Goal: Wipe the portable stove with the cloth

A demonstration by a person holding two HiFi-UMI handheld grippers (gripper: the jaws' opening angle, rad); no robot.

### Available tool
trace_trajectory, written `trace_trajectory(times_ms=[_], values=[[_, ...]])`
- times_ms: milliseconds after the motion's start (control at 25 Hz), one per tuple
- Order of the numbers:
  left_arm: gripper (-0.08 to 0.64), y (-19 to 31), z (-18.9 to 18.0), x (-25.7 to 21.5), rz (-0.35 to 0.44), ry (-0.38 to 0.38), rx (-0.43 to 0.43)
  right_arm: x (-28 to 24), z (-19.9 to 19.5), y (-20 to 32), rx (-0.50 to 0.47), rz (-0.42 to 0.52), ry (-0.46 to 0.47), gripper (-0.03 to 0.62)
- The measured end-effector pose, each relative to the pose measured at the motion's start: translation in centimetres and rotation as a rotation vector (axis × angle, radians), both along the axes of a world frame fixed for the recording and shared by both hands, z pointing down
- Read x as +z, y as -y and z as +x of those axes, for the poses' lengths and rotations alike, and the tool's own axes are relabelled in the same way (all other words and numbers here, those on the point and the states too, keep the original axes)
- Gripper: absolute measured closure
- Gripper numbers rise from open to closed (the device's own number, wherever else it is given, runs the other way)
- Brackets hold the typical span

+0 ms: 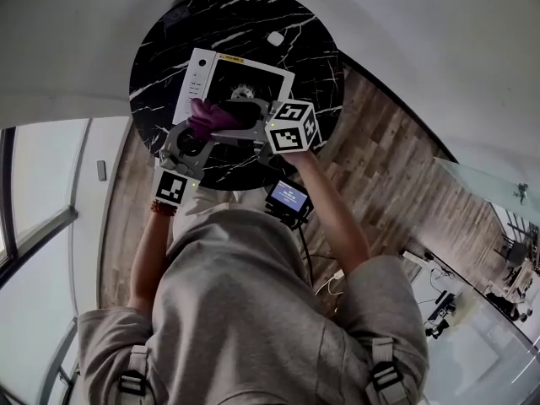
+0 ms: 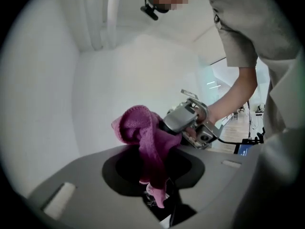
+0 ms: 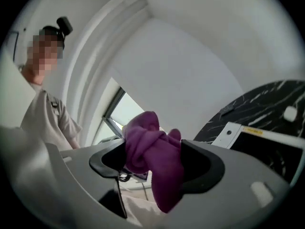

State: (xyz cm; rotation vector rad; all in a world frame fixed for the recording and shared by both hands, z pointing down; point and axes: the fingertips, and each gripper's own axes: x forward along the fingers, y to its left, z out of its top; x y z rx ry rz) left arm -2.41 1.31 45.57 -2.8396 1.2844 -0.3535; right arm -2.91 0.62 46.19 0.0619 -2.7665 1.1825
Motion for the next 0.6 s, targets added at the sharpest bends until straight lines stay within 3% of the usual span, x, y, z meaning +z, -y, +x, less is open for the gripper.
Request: trace_trajectory(times_ms=[160,240,400,480,600], values=[[0.449,-1.6,2.8,-2.0,0.098,0.032,0.097,-1.0,-0.9,-3.2,-0.057,-0.224,0.154,0.272],[0.445,-2.1,2.9,-1.6,0.116,0.063,0.115,-0.7,-1.3,-3.7,-0.095,-0.294,0.173,0.312],[0.382,-2.7,1.5,1.1,0.067,0.116,0.154,1.7,-2.1,-3.9,-0.128,-0.312,0.086,0.37],[0.347,-2.9,0.4,2.6,0.036,0.123,0.179,3.0,-1.8,-2.8,-0.074,-0.297,0.028,0.427],[0.347,-1.9,-0.8,4.6,0.003,0.119,0.177,4.6,1.8,2.3,0.051,-0.241,-0.087,0.439]])
